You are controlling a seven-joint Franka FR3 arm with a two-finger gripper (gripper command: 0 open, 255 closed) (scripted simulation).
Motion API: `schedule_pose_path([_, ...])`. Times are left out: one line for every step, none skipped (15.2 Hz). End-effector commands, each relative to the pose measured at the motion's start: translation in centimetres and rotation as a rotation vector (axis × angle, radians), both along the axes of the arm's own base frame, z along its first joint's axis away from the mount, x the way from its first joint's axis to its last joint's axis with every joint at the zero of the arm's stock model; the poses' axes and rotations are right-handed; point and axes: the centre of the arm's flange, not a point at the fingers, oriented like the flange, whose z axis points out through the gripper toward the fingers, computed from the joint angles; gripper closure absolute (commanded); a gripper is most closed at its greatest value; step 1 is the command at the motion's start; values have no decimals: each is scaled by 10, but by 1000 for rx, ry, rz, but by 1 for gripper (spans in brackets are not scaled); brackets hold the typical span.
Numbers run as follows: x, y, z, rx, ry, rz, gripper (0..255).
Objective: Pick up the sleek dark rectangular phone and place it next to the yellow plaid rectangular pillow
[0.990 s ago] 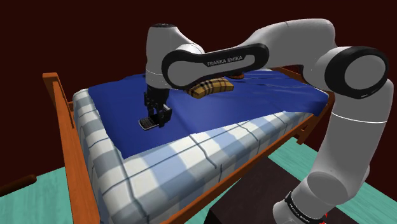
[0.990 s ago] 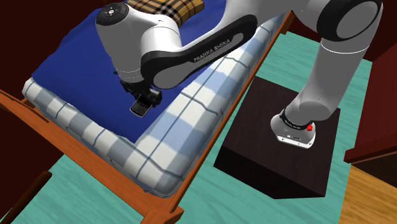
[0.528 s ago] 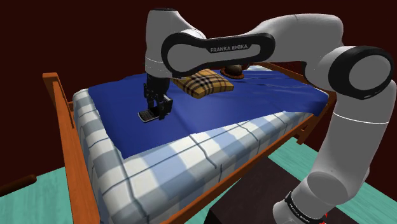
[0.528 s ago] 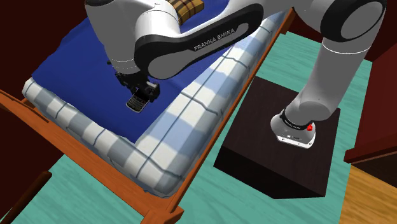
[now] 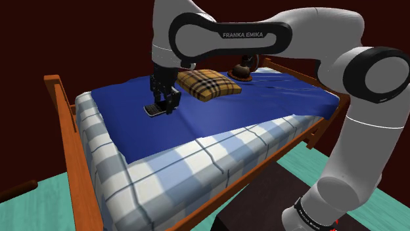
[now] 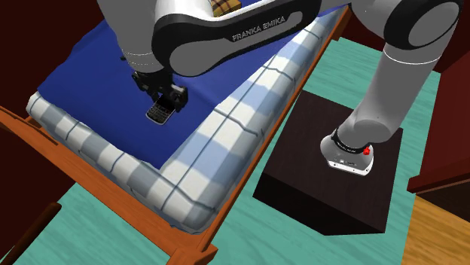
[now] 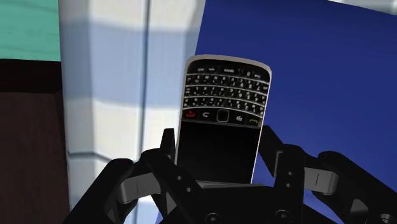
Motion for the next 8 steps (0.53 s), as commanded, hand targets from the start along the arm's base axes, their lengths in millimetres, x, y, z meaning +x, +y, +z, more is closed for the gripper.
schedule_pose_path([0,-20,2,0,0,0,255])
schedule_pose_path([0,-33,2,0,0,0,255])
schedule_pose_path([0,-46,2,0,0,0,255])
schedule_pose_path([0,-59,2,0,0,0,255])
schedule_pose_path([1,-72,2,0,0,0,255])
schedule_pose_path([1,-86,2,0,0,0,255])
schedule_pose_path([1,-99,2,0,0,0,255])
schedule_pose_path([1,-112,2,0,0,0,255])
